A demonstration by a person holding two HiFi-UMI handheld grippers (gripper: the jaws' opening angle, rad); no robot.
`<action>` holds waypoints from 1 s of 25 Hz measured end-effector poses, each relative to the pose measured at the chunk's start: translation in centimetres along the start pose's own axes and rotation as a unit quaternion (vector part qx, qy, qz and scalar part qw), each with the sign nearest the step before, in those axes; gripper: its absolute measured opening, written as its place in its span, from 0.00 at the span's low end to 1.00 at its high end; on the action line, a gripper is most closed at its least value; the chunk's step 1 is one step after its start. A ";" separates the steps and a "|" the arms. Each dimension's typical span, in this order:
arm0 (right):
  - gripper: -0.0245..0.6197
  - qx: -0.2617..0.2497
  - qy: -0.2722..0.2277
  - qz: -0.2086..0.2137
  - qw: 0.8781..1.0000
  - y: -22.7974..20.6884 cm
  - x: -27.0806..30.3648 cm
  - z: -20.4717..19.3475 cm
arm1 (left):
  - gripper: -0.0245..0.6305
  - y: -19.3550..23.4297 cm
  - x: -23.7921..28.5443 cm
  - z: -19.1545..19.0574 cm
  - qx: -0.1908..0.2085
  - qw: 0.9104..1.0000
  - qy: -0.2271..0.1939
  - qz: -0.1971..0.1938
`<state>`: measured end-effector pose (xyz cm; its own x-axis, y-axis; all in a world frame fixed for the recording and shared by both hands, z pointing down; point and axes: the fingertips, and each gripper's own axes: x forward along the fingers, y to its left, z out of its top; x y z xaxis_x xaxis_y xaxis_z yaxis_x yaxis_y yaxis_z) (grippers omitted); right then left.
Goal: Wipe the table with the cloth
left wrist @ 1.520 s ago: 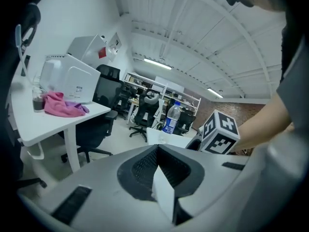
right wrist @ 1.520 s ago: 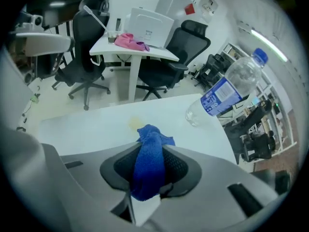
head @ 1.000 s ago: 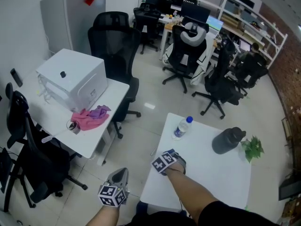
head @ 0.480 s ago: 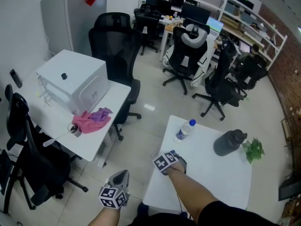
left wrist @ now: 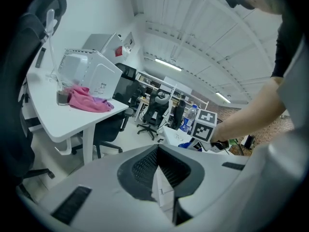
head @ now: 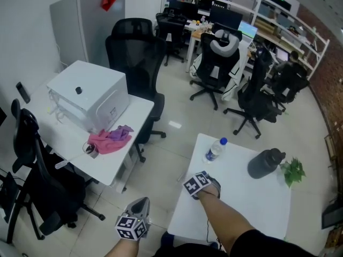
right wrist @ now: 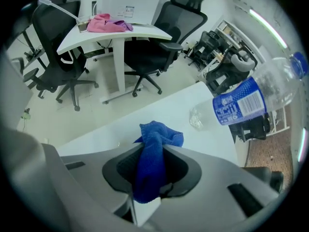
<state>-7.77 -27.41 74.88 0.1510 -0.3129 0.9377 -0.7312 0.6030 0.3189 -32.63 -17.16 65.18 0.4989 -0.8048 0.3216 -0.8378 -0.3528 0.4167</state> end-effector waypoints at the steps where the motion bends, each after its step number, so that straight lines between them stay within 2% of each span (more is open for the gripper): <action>1: 0.16 -0.006 0.007 -0.005 1.000 0.0 -0.2 -0.5 | 0.04 0.0 0.0 0.1 -0.001 1.000 0.000 0.001; 6: 0.16 -0.025 0.025 -0.003 0.999 2.2 -0.9 -1.3 | 0.04 -1.2 0.6 0.5 0.000 1.000 -0.004 -0.010; 9: 0.16 -0.048 0.030 -0.020 0.998 3.3 0.0 -0.8 | 0.04 -1.3 1.1 0.2 -0.003 1.000 -0.003 -0.015; 16: 0.15 -0.003 0.016 -0.038 0.999 -1.5 1.9 0.7 | 0.04 -0.8 0.8 -0.8 -0.009 1.000 0.004 -0.011; 21: 0.15 -0.032 0.008 -0.045 0.998 -2.4 2.1 0.6 | 0.04 -1.3 0.3 -1.3 -0.007 1.000 0.011 -0.012; 25: 0.15 -0.061 -0.010 -0.038 0.997 -0.3 -0.2 0.1 | 0.04 -1.8 0.6 -0.4 0.007 1.000 0.012 -0.022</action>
<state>-7.67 -27.57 74.62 0.1885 -0.3759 0.9073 -0.6319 0.6607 0.4051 -30.71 -16.77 64.97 0.5408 -0.7769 0.3226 -0.8174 -0.3947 0.4197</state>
